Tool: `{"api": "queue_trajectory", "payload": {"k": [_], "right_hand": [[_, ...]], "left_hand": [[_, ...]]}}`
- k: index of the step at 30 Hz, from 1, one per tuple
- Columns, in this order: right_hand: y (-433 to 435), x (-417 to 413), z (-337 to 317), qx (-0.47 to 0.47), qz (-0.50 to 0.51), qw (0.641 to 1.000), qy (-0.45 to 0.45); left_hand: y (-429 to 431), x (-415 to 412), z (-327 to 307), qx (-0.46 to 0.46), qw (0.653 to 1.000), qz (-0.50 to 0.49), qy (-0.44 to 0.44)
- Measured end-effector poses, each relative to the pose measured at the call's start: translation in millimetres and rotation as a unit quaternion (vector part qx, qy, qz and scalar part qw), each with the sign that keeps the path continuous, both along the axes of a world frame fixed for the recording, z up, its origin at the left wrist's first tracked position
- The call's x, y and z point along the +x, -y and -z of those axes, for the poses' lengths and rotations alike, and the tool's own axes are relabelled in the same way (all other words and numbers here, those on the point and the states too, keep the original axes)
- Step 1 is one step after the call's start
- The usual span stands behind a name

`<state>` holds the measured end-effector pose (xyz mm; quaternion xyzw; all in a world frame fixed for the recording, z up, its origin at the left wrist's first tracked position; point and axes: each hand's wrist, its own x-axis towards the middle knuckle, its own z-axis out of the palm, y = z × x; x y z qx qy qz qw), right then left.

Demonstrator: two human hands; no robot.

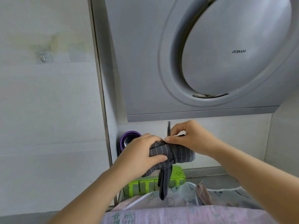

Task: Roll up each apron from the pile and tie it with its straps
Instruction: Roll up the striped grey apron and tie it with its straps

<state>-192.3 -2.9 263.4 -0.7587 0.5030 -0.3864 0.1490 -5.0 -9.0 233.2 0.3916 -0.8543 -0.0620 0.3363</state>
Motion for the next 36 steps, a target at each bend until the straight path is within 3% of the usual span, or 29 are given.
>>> {"api": "queue_trajectory", "payload": {"k": [4,8,10,12,15,17,19,22,24,28,32,36], "right_hand": [[-0.2,10.1,8.2,0.017,0.056,0.989,0.136],[-1.9,19.3,9.1,0.078,0.008,0.953,0.294],[1.5,21.1,7.2,0.094,-0.009,0.943,0.319],[3.9,21.4,4.7,0.050,-0.013,0.946,0.320],[1.7,14.8,2.2,-0.062,0.020,0.971,0.231],[-4.3,7.1,2.1,-0.104,0.012,0.975,0.194],[-9.9,1.2,1.8,-0.122,-0.024,0.973,0.197],[-20.8,5.9,-1.4,-0.137,-0.093,0.968,0.187],[-25.7,10.8,-2.5,-0.141,-0.130,0.966,0.173],[-23.7,7.3,-2.5,-0.141,-0.115,0.963,0.200],[-15.8,2.3,4.6,-0.186,0.003,0.963,0.196],[-21.5,1.8,15.8,-0.144,-0.030,0.949,0.277]], "left_hand": [[-7.2,-5.6,4.9,-0.168,0.983,-0.062,0.036],[-1.4,-7.2,16.0,-0.313,0.942,-0.103,0.057],[2.8,-5.6,16.5,-0.351,0.927,-0.116,0.064],[4.2,-4.9,17.1,-0.357,0.924,-0.125,0.061],[-4.2,-0.3,11.1,-0.251,0.965,-0.071,-0.018],[-11.1,8.1,-2.5,-0.106,0.979,-0.027,-0.172],[-7.2,19.9,-19.4,0.052,0.951,-0.021,-0.302],[0.6,25.0,-34.3,0.371,0.891,0.065,-0.253],[0.5,21.3,-31.5,0.494,0.827,0.113,-0.244],[-5.9,13.3,-21.3,0.554,0.735,0.209,-0.330],[-8.1,-4.1,-15.0,0.515,0.709,0.179,-0.446],[-6.4,-8.6,-11.7,0.477,0.691,0.162,-0.518]]}}
